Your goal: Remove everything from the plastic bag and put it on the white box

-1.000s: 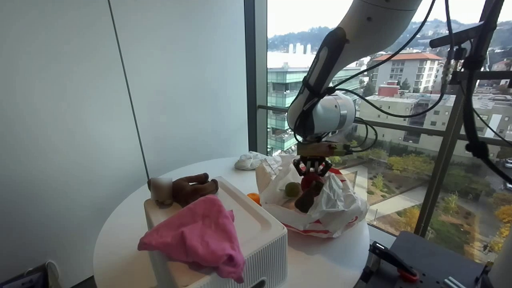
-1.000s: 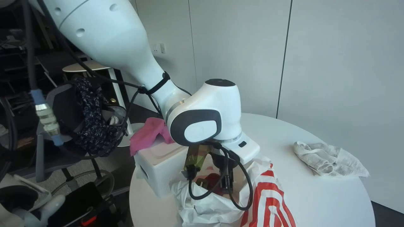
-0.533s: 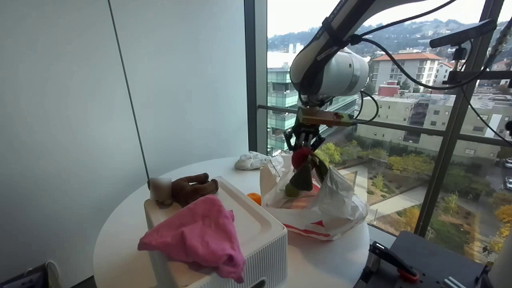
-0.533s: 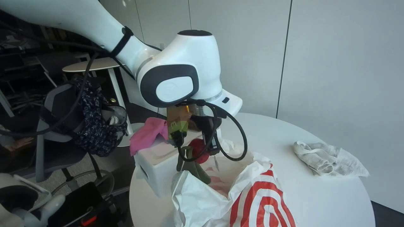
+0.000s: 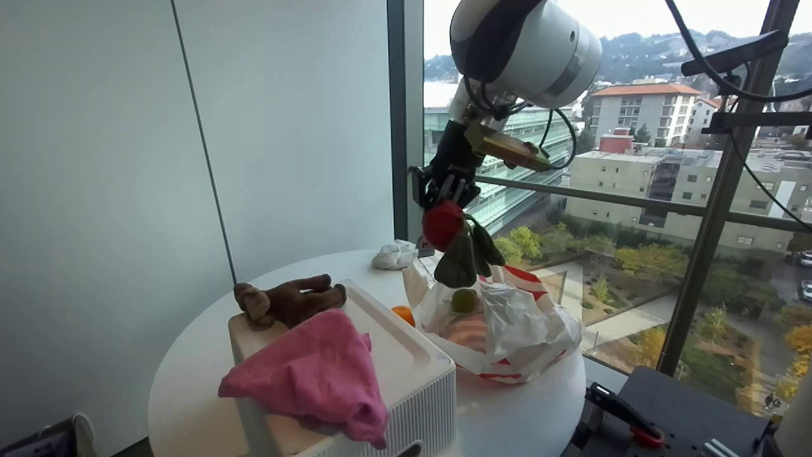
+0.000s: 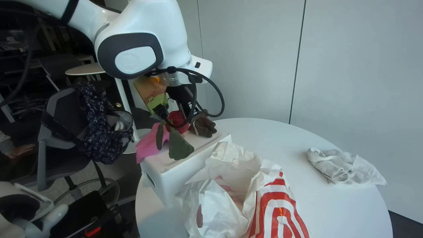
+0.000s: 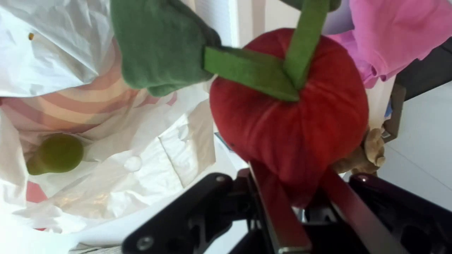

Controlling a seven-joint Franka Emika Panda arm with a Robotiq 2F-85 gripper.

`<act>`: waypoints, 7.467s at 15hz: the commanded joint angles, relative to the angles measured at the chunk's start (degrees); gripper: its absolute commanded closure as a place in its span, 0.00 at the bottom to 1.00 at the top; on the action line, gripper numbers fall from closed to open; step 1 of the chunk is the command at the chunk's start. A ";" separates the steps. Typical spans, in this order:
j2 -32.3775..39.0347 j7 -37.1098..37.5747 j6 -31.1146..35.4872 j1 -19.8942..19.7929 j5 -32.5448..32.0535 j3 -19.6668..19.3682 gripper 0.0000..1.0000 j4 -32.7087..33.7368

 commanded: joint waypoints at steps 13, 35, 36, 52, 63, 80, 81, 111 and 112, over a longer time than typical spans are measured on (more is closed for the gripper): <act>24.18 16.07 18.95 7.28 -30.58 19.15 0.96 15.68; 21.97 13.83 14.78 -0.52 -19.34 9.34 0.00 15.48; 20.30 14.32 13.73 -1.76 -19.71 7.60 0.00 13.57; 35.99 16.22 19.59 -9.54 -19.28 -0.88 0.00 7.13; 61.10 23.99 35.24 -8.59 -9.25 -5.06 0.00 28.55; 68.32 23.22 44.35 -0.27 -4.27 -14.49 0.54 31.51; 68.47 23.21 44.21 0.10 -4.05 -14.85 0.55 31.50; 13.63 1.84 -22.16 6.60 -12.00 5.00 0.55 11.89; 14.83 2.20 -20.27 7.04 -12.36 7.31 0.55 12.28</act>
